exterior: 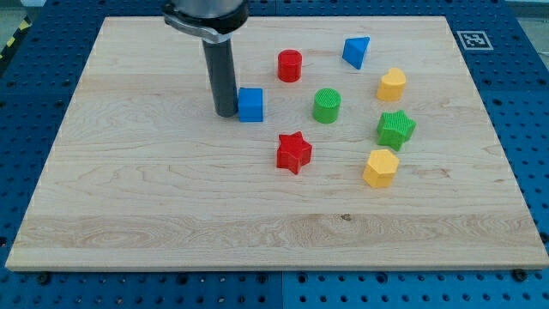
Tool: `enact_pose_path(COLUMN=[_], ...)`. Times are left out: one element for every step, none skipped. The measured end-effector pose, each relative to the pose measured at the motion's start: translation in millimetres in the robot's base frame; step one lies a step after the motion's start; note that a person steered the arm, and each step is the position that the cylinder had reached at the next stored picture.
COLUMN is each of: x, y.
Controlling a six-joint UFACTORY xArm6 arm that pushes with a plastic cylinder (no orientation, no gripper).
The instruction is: Point your arm at the blue triangle
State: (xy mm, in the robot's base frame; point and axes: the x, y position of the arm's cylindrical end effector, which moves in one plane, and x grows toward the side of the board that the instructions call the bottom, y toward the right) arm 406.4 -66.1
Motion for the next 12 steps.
enact_pose_path(x=[0, -5, -47, -105, -146, -172, -175, -175, -174, -165, -158, -158], y=[13, -27, -76, -55, 10, 89, 181, 222, 242, 255, 253, 249])
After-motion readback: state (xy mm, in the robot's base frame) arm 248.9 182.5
